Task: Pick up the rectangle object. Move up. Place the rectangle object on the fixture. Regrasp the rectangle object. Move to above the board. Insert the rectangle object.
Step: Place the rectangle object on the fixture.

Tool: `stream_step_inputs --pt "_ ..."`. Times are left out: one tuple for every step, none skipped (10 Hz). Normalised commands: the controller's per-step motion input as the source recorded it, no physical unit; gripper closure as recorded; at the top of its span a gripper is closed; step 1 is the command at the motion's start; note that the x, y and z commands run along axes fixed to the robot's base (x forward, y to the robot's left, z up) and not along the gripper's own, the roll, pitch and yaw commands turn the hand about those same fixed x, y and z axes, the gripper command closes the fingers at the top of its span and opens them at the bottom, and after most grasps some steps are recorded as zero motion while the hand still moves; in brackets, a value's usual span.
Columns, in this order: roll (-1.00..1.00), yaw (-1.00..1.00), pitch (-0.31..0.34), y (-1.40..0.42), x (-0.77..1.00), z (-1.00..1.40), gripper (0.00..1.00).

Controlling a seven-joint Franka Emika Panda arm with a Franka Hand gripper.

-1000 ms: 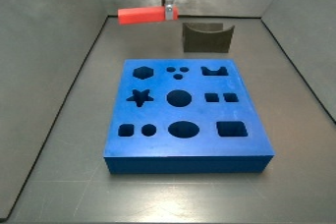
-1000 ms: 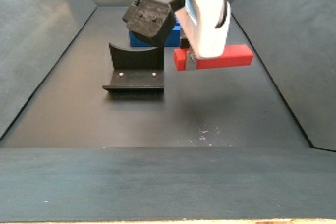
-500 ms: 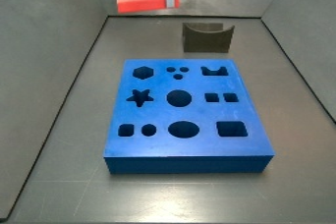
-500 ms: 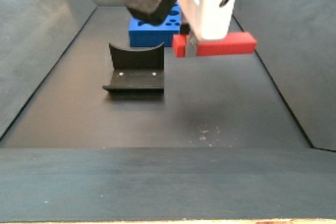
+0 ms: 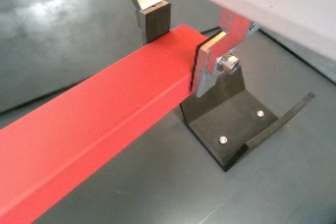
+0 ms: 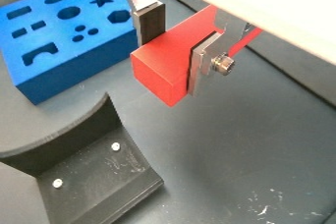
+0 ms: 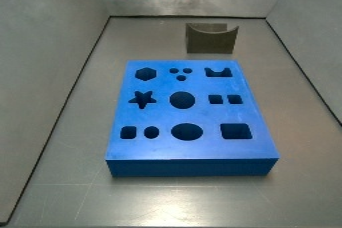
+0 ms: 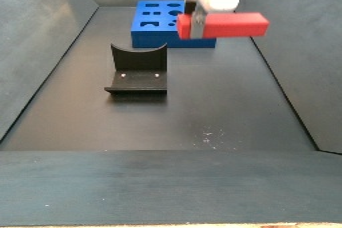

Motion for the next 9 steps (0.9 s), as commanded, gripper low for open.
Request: stream_step_inputs --pt "0.08 0.02 0.096 0.00 -0.02 0.50 1.00" --pt "0.08 0.02 0.102 0.00 -0.01 0.29 1.00" --pt "0.08 0.02 0.109 0.00 0.00 0.20 1.00" --pt "0.07 1.00 0.053 -1.00 0.09 -0.01 1.00" --pt "0.07 1.00 0.052 -1.00 0.10 -0.03 1.00" --pt "0.08 1.00 0.053 -1.00 0.09 -0.03 1.00" --pt "0.08 1.00 0.054 -1.00 0.09 -0.02 1.00" --pt "0.09 1.00 0.056 -0.87 0.07 -0.02 1.00" --pt "0.09 1.00 0.057 -0.66 0.05 -0.01 1.00"
